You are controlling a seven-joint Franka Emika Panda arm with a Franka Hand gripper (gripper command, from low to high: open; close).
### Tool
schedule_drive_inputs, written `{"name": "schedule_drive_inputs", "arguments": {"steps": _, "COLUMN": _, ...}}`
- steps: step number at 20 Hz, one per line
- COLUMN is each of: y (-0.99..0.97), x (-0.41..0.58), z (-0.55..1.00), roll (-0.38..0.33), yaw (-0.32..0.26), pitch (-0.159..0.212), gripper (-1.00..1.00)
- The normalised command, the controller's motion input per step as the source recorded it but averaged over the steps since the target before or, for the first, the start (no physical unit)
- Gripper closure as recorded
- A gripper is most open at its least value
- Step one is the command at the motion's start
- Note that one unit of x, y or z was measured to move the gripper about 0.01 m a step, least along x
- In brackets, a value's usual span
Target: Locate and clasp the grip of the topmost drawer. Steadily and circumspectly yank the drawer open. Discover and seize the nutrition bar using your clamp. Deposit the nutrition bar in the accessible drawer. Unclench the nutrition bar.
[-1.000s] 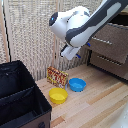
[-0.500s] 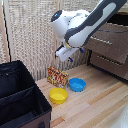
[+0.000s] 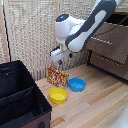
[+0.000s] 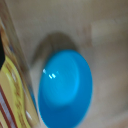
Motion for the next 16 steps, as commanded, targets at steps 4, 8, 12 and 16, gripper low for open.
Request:
{"name": "schedule_drive_inputs", "arguments": {"steps": 4, "y": 0.37, "x": 0.522, "z": 0.00, "roll": 0.361, "yaw": 0.038, "pitch": 0.000, "gripper": -1.00}}
{"name": "schedule_drive_inputs", "arguments": {"steps": 8, "y": 0.48, "x": 0.517, "z": 0.00, "roll": 0.318, "yaw": 0.021, "pitch": 0.014, "gripper": -1.00}}
{"name": "schedule_drive_inputs", "arguments": {"steps": 12, "y": 0.39, "x": 0.541, "z": 0.00, "roll": 0.306, "yaw": 0.015, "pitch": 0.171, "gripper": -1.00}}
{"name": "schedule_drive_inputs", "arguments": {"steps": 16, "y": -0.18, "x": 0.189, "z": -0.02, "roll": 0.162, "yaw": 0.005, "pitch": 0.375, "gripper": -1.00}}
